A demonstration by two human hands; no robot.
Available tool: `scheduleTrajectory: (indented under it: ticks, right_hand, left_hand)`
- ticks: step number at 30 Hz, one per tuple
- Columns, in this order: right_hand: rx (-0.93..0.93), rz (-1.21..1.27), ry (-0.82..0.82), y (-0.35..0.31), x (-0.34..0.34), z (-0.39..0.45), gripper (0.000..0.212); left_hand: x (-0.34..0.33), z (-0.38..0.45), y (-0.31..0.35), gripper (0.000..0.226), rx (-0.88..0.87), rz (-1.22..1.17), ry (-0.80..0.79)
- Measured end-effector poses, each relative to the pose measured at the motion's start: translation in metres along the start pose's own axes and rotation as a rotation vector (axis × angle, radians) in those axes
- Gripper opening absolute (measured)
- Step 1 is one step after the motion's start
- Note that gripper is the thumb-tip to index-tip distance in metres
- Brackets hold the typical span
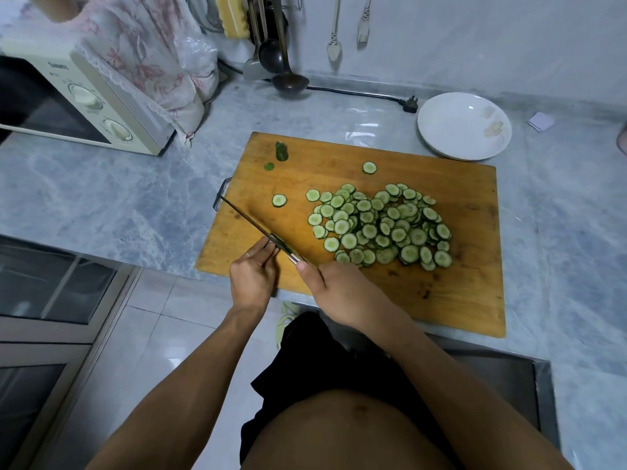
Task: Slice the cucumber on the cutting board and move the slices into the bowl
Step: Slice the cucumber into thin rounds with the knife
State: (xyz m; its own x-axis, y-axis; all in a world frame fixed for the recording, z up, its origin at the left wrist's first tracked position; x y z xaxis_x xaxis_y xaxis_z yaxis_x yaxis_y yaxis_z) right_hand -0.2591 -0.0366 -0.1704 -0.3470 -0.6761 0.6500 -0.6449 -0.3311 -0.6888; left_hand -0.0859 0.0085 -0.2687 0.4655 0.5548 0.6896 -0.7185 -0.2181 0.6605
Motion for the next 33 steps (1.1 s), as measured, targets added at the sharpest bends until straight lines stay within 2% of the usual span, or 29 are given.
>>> scheduleTrajectory:
  ticks: [9,22,33]
  right_hand:
    - [-0.081,0.04,-0.009,-0.002,-0.009,0.023,0.064]
    - [-0.124,0.105,0.007,0.005,-0.004,0.025,0.062]
    - [-0.06,0.057,0.015,0.009,0.006,-0.002,0.058]
  left_hand:
    - [0.002,-0.001,0.003,0.028,0.003,0.005,-0.029]
    - [0.005,-0.001,0.006,0.022,-0.029,0.012,0.001]
    - [0.005,-0.003,0.0,0.019,-0.004,-0.001,0.024]
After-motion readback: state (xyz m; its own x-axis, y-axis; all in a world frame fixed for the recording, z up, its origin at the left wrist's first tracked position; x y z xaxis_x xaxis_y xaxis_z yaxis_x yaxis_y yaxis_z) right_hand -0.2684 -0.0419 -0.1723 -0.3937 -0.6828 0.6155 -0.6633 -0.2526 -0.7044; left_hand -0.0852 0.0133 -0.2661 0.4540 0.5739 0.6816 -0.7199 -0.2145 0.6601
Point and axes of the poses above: each hand's wrist, its own z-axis towards the middle knuckle, its own x-axis out of the back of the hand, y = z × x, the point moved 2 cm from there along z, towards the middle knuckle
